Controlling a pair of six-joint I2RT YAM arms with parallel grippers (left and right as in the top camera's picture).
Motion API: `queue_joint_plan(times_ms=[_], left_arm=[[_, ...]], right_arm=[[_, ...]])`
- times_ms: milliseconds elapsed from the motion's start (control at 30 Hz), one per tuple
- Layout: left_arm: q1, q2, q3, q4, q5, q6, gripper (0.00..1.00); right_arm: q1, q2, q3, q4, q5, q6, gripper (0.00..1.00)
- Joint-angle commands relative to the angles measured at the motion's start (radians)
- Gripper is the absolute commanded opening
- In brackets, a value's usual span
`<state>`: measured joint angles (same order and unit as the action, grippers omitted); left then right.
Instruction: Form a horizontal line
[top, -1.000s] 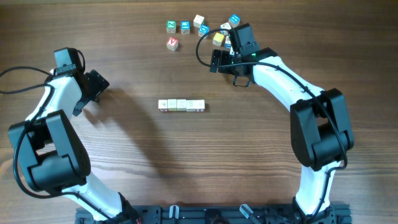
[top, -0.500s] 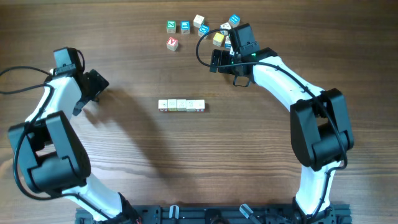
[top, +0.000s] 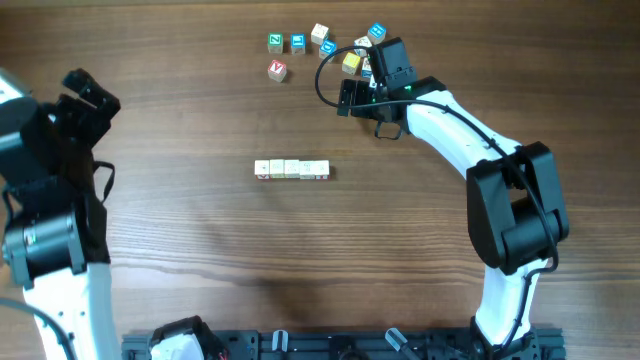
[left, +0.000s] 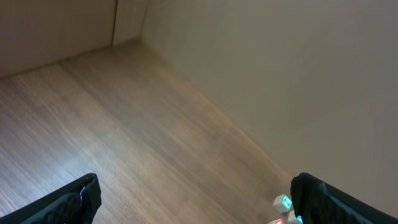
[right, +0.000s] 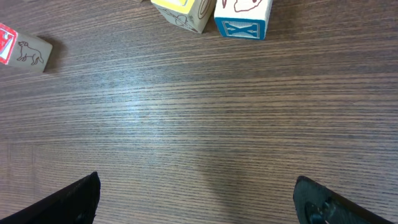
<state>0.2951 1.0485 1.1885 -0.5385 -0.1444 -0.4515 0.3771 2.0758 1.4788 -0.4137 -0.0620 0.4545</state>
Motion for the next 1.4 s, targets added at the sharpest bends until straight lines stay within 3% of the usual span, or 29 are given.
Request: queue_joint_plan(times_ms=[0,233,333,433,600,867,1233,1367], left_arm=[[0.004,-0.029,0.000,-0.009,0.002,-0.006,1.00],[0.003,-0.140,-0.255,0.097,0.002,-0.006,1.00],[0.003,-0.258,-0.452,0.240,0.001,-0.006,1.00],[0.003,-0.381,-0.627,0.511,0.001,-0.006,1.00],[-0.056,-0.643,-0.850,0.678,0.001,-0.006,1.00],[-0.290,-0.933,-1.060,0.689,0.001,-0.006,1.00],[-0.257,-1.046,-1.183,0.620,0.001,-0.006,1.00],[-0.257,-1.046,-1.183,0.478,0.002,-0.005,1.00]], right_arm=[[0.003,0.019,-0.002,0.003,0.014,0.000,1.00],[0.003,0.019,-0.002,0.003,0.014,0.000,1.00],[0.003,0.019,-0.002,0.003,0.014,0.000,1.00],[0.003,0.019,-0.002,0.003,0.014,0.000,1.00],[0.003,0.019,-0.002,0.003,0.014,0.000,1.00],[0.003,0.019,-0.002,0.003,0.014,0.000,1.00],[0.003,0.019,-0.002,0.003,0.014,0.000,1.00],[0.003,0.019,-0.002,0.003,0.014,0.000,1.00]])
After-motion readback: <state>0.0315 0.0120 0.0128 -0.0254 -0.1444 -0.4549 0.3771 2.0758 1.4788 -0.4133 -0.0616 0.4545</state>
